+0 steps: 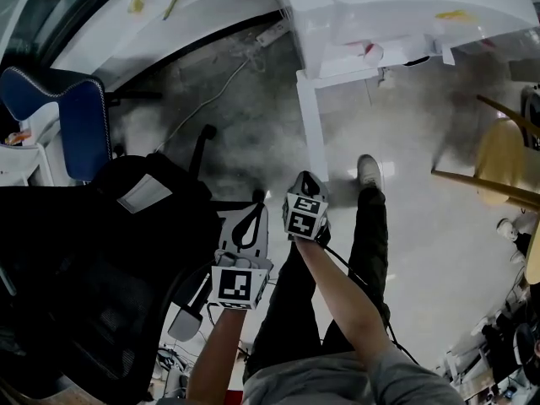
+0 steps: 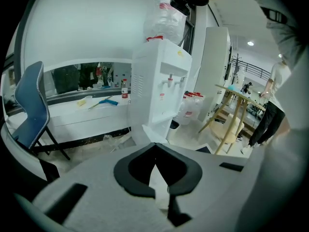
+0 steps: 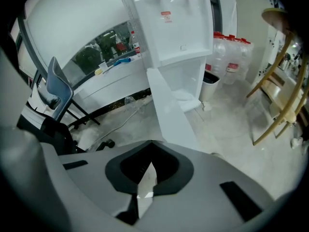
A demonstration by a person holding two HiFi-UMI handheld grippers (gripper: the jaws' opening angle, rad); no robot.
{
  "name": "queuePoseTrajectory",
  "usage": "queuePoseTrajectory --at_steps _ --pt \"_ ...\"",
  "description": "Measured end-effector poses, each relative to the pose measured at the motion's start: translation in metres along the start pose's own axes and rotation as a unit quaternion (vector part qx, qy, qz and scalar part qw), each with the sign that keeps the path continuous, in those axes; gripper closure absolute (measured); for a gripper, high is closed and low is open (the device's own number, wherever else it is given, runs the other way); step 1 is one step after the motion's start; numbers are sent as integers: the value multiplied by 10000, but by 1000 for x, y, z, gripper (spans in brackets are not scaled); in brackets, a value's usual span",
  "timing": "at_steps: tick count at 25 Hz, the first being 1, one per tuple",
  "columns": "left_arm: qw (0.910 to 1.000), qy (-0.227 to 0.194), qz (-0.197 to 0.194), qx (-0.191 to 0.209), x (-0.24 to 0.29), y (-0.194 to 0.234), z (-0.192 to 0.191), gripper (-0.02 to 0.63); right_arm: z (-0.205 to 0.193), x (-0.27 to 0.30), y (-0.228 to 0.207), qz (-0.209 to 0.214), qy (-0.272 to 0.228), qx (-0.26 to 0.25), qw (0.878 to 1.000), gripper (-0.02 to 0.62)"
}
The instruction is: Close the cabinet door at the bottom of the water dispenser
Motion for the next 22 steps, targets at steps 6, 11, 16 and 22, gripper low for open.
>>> queuePoseTrajectory --at_steps 6,11,16,22 --pt "9999 29 -136 6 18 -16 2 600 11 -1 -39 -212 -215 145 9994 588" --pt "9998 74 -188 -37 34 -33 12 599 22 0 -71 -318 -350 206 9987 588" --pt "9995 68 -279 108 50 -46 20 600 34 0 -96 -351 -423 311 9980 588" --pt "9995 165 -280 26 64 -65 35 600 51 2 -125 -387 -512 398 9971 588"
Point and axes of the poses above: the fingertips, and each gripper's own axes: x forward along the fingers, y to its left, z out of its top, the point moved 10 cm from there along -x, backward along the fingers, and after that the axes turned 7 degrees about y, right-handed, at the moved point
